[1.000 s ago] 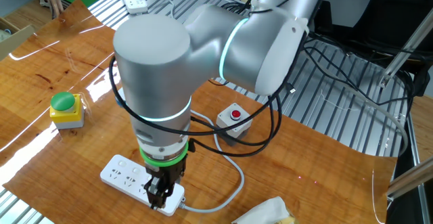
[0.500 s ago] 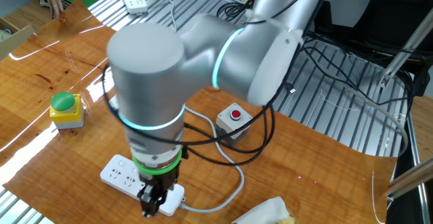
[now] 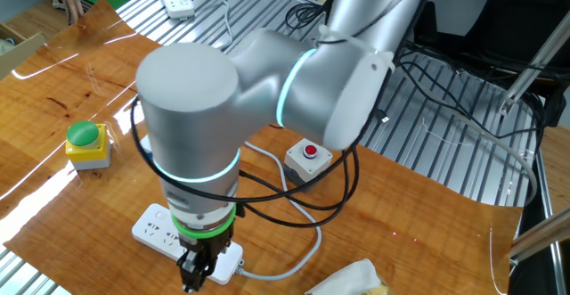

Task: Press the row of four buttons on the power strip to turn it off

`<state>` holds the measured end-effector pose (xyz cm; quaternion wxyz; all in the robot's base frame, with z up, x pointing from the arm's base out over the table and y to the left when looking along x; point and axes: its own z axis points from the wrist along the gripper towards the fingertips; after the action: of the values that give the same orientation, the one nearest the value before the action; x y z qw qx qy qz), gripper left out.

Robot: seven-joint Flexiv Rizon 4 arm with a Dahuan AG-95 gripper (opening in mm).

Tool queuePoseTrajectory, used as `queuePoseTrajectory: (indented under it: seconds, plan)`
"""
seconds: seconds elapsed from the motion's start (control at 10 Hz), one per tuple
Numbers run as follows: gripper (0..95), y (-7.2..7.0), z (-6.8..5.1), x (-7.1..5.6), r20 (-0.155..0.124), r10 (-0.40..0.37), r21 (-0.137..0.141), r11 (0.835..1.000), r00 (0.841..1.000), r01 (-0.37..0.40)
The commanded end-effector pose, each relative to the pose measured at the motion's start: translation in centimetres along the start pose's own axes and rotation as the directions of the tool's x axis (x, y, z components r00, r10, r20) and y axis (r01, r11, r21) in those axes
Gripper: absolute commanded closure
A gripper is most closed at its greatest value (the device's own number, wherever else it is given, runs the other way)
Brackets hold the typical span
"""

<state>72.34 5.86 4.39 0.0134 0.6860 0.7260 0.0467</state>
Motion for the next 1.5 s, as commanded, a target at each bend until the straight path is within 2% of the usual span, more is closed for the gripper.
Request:
queuePoseTrajectory:
  seconds: [0.1, 0.3, 0.5, 1.1, 1.5]
  plan:
    - [19.0, 0.0, 0.1, -0.2, -0.004, -0.040, 0.002, 0.999, 0.999, 0.040]
    - [19.0, 0.1, 0.3, -0.5, -0.007, -0.069, 0.009, 0.998, 0.998, 0.069]
    - [19.0, 0.1, 0.3, -0.6, -0.009, -0.141, 0.012, 0.990, 0.990, 0.141]
    - [19.0, 0.1, 0.6, -1.2, 0.005, -0.104, 0.027, 0.994, 0.995, 0.103]
    - [19.0, 0.1, 0.7, -1.5, -0.005, -0.118, 0.033, 0.992, 0.993, 0.118]
